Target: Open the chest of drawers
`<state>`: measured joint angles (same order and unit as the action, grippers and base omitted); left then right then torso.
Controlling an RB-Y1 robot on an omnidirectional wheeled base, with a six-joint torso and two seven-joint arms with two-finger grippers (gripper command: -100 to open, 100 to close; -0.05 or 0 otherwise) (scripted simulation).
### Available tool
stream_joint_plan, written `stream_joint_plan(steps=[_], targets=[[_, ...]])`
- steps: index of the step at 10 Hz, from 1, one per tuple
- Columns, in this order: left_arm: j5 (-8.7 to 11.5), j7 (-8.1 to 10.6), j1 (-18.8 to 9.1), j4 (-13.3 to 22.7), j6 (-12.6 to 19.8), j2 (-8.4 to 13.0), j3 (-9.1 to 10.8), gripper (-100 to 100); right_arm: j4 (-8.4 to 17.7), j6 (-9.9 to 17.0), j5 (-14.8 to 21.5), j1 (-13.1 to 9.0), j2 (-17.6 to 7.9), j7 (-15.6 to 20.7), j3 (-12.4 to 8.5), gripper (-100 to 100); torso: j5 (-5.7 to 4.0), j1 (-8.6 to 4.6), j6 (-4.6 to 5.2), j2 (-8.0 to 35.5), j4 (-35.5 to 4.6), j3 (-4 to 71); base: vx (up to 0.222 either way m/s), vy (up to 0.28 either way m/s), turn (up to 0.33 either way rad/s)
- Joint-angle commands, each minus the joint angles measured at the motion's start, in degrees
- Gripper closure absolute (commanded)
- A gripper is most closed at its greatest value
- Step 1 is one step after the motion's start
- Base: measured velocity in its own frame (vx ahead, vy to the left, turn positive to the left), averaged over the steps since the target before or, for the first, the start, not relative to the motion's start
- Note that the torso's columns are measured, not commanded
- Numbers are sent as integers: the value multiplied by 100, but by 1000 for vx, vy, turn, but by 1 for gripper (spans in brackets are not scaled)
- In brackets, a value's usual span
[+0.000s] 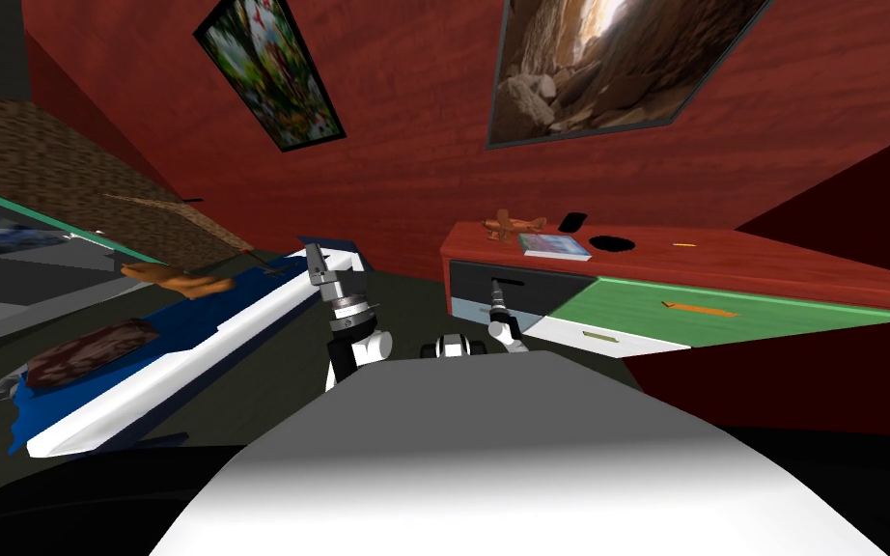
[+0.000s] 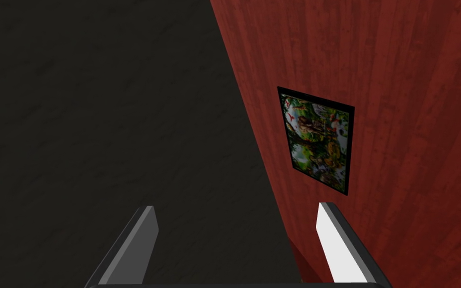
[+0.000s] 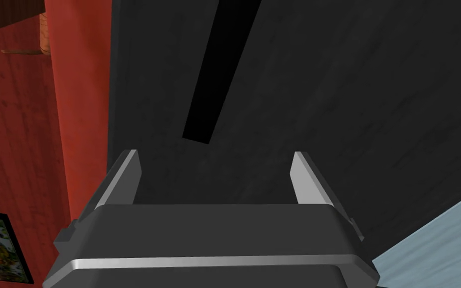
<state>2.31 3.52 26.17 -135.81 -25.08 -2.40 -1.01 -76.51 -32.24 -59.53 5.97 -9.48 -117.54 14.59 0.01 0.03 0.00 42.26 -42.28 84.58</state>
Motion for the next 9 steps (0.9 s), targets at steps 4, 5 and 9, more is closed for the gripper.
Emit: stream_joint_plan(steps=[4,5,9], targets=[[0,0,0,0,0,0,0,0,-124,-362,-144,151,-59,-606,78,-100,-1,-5,1,6,-2,-4,44,19,11],[0,0,0,0,0,0,0,0,-148,-424,-169,181,-69,-709,90,-100,-1,-4,0,1,-1,-1,54,24,10],[0,0,0,0,0,0,0,0,-239,-650,-265,288,-104,-1088,136,-100,-1,-4,0,6,-2,-3,46,26,10]])
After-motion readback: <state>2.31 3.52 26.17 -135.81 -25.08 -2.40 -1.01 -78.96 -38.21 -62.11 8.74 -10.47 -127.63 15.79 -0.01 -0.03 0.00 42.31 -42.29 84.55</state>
